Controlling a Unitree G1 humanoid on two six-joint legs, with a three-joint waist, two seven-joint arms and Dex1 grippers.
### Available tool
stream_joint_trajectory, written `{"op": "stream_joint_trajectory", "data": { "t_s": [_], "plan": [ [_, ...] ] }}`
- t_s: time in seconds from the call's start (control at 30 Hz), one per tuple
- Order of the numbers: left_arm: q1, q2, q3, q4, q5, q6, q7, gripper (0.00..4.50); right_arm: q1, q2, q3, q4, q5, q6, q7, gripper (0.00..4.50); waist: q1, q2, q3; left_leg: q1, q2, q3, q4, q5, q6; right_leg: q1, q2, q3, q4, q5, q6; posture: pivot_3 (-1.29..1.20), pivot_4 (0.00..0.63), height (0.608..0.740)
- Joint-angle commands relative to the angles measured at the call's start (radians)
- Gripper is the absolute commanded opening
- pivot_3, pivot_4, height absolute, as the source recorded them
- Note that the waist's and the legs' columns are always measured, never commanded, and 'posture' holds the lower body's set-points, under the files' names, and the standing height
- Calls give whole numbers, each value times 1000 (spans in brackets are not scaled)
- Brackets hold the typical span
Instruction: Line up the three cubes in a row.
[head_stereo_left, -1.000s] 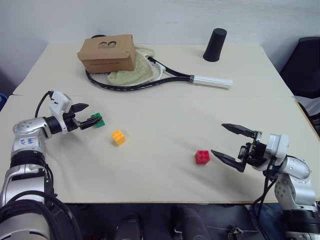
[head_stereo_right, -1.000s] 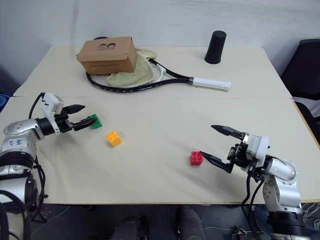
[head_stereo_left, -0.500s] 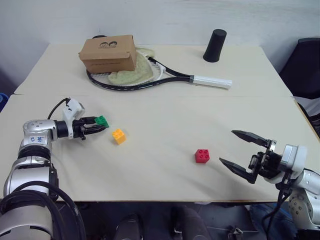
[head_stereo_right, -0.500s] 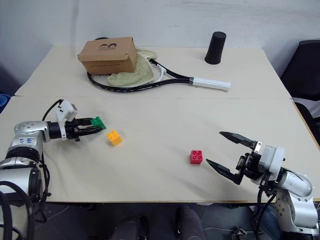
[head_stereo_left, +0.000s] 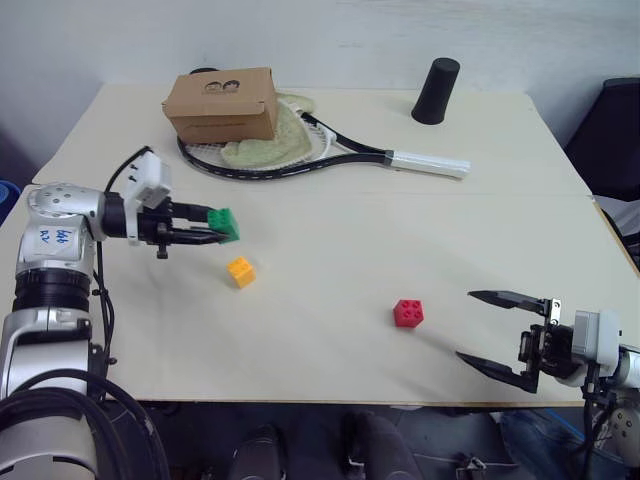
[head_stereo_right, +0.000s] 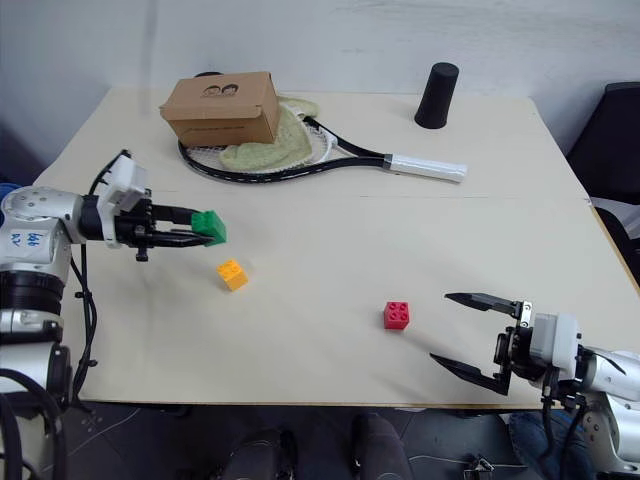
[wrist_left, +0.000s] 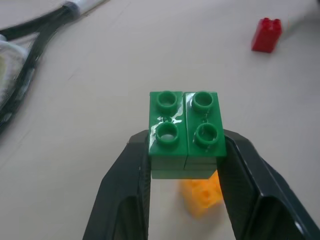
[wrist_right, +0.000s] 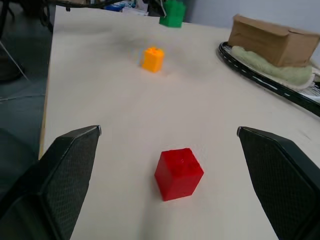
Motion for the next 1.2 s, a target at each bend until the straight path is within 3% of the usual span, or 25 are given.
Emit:
{"op": "stream_joint_trajectory", "data": {
  "t_s": [0.03,0.17,0.27,0.37,0.67,0.9,0.97,1.13,1.2],
  "plan": [
    [80,-51,-85,-357,-90,204,48,1490,3,-25,-29,-23,29,12,21,4500,1,0,0,0,0,0,1,0,0,0,0,1,0,0,0,0,150,740],
    [150,-179,-195,-518,-33,241,212,1490,-8,-22,-29,-19,25,21,12,4500,3,0,1,1,-1,0,4,1,1,0,0,4,3,0,1,0,150,740],
    [160,-295,-289,-477,75,188,367,1490,-8,-18,-28,-38,21,31,-11,4500,4,0,1,2,-2,0,3,1,0,0,1,6,5,0,1,0,150,740],
    [159,-352,-341,-444,121,160,420,1490,-1,-17,-27,-75,21,46,-39,4500,4,0,1,2,-2,0,3,1,0,0,2,7,5,0,1,0,150,740],
    [150,-372,-408,-331,201,121,463,1490,55,-11,-40,-209,28,98,-132,4500,8,0,0,2,-1,0,3,2,0,0,2,7,4,0,0,0,150,740],
    [157,-371,-423,-332,195,126,440,1490,70,6,-46,-138,16,46,-98,4500,19,0,0,2,-2,0,3,2,0,0,3,7,4,0,0,0,150,740],
    [156,-372,-405,-343,186,113,443,2215,61,12,-41,-109,11,29,-84,4500,22,0,0,3,-2,1,3,2,0,0,4,7,4,0,0,0,150,740],
    [142,-367,-326,-418,130,72,437,3485,41,19,-29,-72,7,11,-64,4500,25,0,0,2,-1,0,3,2,0,0,8,8,5,0,0,0,150,740],
    [137,-349,-291,-462,109,62,428,3485,32,20,-22,-63,7,10,-57,4500,25,0,0,2,-1,0,3,2,0,0,6,8,5,0,0,0,150,740]
  ]
}}
